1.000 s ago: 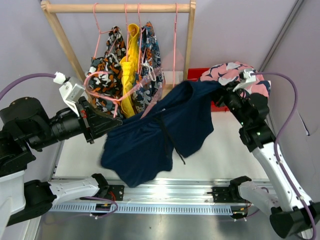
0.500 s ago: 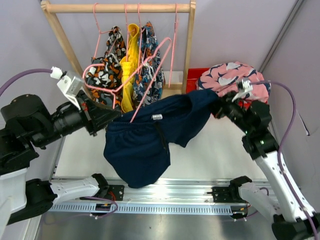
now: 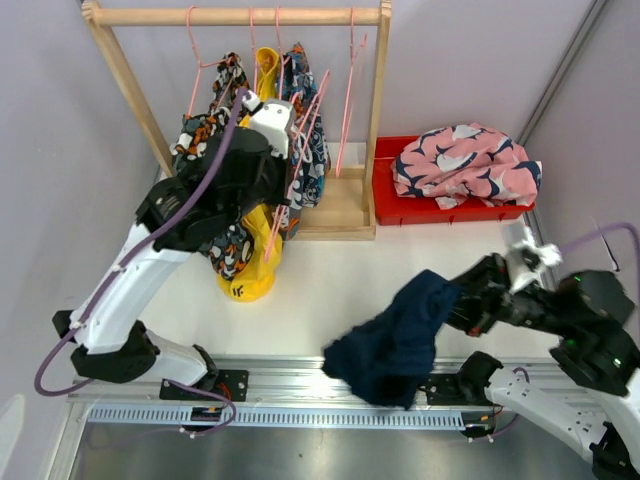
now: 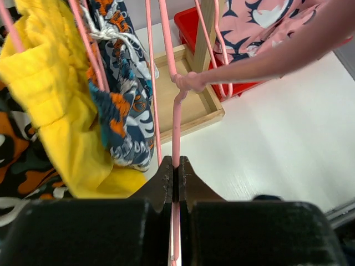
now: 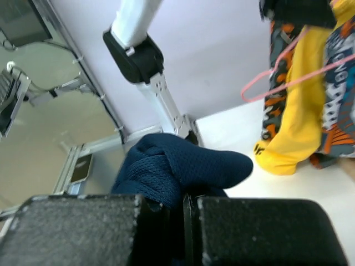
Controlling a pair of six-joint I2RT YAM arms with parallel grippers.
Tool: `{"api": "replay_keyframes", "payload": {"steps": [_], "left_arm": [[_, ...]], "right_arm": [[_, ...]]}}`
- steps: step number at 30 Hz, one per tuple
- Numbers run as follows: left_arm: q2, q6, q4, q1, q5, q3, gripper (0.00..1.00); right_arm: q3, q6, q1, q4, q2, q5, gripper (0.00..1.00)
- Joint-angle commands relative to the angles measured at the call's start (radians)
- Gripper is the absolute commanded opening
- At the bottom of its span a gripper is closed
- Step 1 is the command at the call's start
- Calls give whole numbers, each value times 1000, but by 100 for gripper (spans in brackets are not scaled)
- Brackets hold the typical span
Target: Remove the shorts from the hanger
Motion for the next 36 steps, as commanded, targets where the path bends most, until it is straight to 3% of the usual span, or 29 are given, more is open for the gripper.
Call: {"api": "replay_keyframes", "payload": {"steps": [1,3,6,7,12,15,16,17,20,22,28,32,35,36], "left_arm": [[20,29,119,30,-17,69,0],[95,33,125,48,12,144,0],[203,47,108,86,24,283,0],[226,50,91,106,32,309,0],[274,39,107,136,80,363,0],[272,38,114,160,101,344,0],[272,38,113,166,110,344,0],[271,38,111,174,118,341,0],[251,39,123,197,144,306,0],[237,39,137,215,170,275,0],[215,39,165,248,216,220,0],[225,42,176,251,232,224,0],[246,44,188,255,236,238,0],[269,44,185,258,239,259,0]], "right_arm": [[86,-16,-5,-14,-63,100,0],[123,-55,-9,-33,-48,150,0],[168,-78,-23,-53,12,458,0],[184,-93,-22,-61,68,643,0],[415,-304,-31,33,358,1038,0],[605,-473,-151,207,592,1117,0],[663,-451,-220,221,650,1093,0],[718,-408,-376,231,707,1059,0],[882,-281,-579,292,900,1002,0],[937,-280,-618,364,1009,1016,0],[887,-326,-631,548,1170,1144,0],[697,-287,-623,567,1161,1181,0],[437,-198,-597,600,1092,1175,1],[325,-150,-589,588,1080,1171,10]]}}
